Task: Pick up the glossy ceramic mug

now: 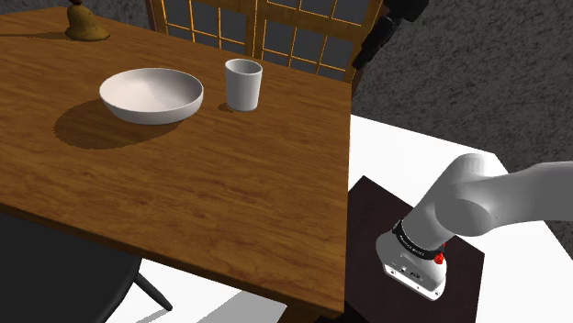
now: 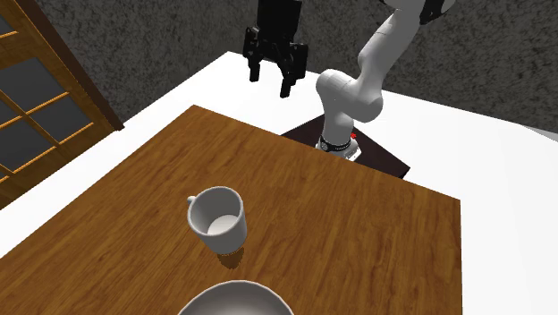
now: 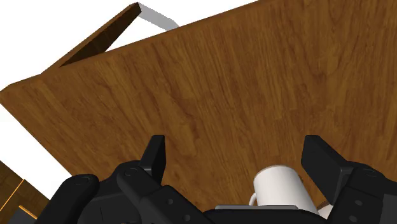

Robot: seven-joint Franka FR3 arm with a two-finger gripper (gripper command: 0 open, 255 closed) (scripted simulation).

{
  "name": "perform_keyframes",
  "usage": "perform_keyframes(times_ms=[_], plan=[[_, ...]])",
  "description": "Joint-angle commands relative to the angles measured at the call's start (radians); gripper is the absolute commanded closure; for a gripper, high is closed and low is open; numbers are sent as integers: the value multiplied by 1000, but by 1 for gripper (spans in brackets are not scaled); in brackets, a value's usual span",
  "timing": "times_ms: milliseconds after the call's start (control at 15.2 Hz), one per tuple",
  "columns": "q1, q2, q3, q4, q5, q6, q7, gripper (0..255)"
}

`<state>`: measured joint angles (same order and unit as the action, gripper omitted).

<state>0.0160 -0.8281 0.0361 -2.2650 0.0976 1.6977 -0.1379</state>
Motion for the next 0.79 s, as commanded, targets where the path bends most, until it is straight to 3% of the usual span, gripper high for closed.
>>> perform_keyframes(times_ms=[0, 726], plan=[[0, 0, 0, 0, 0, 0, 0, 0], [-5, 382, 213, 245, -23, 98, 208, 0]])
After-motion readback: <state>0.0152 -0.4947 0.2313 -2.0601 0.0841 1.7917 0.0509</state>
